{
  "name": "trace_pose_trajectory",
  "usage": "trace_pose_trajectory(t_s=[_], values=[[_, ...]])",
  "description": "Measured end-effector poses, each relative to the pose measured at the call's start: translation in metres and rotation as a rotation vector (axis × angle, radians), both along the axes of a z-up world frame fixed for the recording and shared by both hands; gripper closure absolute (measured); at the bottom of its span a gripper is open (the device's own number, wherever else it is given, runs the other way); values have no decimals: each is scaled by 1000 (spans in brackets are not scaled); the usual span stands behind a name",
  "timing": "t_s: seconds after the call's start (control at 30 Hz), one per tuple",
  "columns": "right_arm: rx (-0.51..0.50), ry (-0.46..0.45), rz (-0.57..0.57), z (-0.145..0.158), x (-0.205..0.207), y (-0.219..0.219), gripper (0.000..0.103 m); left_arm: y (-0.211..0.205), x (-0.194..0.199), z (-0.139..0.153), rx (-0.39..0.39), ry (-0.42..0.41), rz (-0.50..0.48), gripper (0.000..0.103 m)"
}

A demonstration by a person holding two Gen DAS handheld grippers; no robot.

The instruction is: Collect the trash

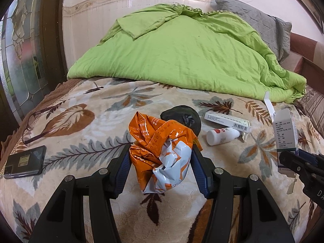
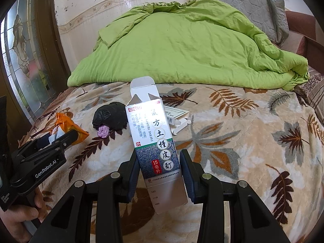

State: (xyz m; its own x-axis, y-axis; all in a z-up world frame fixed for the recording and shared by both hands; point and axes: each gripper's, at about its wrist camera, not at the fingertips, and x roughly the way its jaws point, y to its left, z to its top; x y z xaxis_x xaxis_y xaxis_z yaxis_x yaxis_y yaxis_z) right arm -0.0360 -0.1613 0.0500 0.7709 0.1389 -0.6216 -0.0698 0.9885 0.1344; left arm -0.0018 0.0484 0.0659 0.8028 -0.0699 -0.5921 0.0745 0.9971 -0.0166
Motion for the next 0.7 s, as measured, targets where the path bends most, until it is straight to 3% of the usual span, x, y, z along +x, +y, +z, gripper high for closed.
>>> trace_pose_trajectory(t_s=[0.7], values=[[-1,-1,1,0,0,0,61,2,1,-2,13,5,20,47]])
